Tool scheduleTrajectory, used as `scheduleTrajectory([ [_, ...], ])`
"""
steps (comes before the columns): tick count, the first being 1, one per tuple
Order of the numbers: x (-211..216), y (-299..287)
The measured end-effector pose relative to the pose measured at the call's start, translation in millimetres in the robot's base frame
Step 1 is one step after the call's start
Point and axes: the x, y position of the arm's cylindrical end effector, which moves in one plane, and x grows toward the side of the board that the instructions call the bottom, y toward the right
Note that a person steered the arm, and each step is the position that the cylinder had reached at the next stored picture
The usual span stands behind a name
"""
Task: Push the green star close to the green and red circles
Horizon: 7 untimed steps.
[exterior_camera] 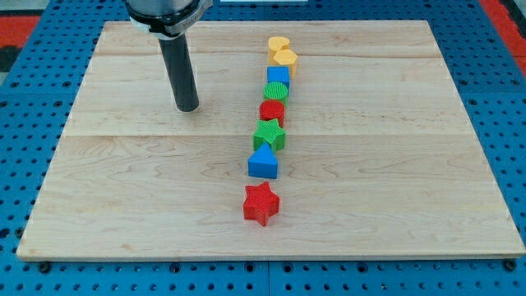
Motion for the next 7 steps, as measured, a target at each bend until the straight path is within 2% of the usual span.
scheduleTrajectory([
  [1,0.0,2.7],
  [2,38.6,-0.7],
  [4,189.3,-4.6],
  [5,228.6,10.3],
  [6,226.8,91.3],
  [7,208.4,112.0],
])
